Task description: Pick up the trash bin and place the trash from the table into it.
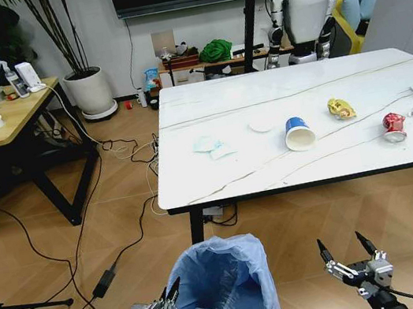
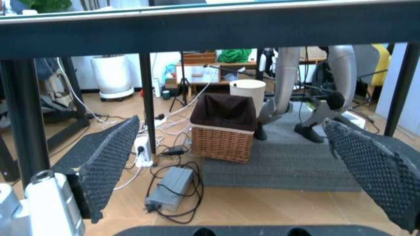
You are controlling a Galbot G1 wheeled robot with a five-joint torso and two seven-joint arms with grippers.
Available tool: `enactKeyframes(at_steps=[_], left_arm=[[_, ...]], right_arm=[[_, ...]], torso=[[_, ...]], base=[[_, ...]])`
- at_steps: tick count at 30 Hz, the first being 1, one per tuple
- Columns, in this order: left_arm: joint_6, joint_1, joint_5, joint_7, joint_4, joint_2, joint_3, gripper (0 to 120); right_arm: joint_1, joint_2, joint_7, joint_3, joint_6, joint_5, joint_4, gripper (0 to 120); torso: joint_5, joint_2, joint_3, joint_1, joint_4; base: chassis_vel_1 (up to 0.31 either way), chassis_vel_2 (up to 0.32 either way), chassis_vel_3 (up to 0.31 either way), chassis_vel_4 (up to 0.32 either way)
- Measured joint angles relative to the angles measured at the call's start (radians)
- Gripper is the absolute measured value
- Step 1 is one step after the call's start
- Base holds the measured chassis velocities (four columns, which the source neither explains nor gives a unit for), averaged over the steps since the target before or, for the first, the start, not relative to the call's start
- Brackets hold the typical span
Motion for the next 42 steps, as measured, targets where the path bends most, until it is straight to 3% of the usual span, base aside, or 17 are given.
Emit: enactKeyframes(at_steps=[42], left_arm=[[0.003, -0.001, -0.002, -0.002, 0.007, -0.008, 0.002, 0]], right_arm=[[0.002, 0.0, 0.001, -0.003, 0.004, -0.023, 0.004, 100]], torso=[[0.0, 0.194, 0.109, 0.086, 0.0]], base=[[0.0, 0.0, 0.0, 0.0]])
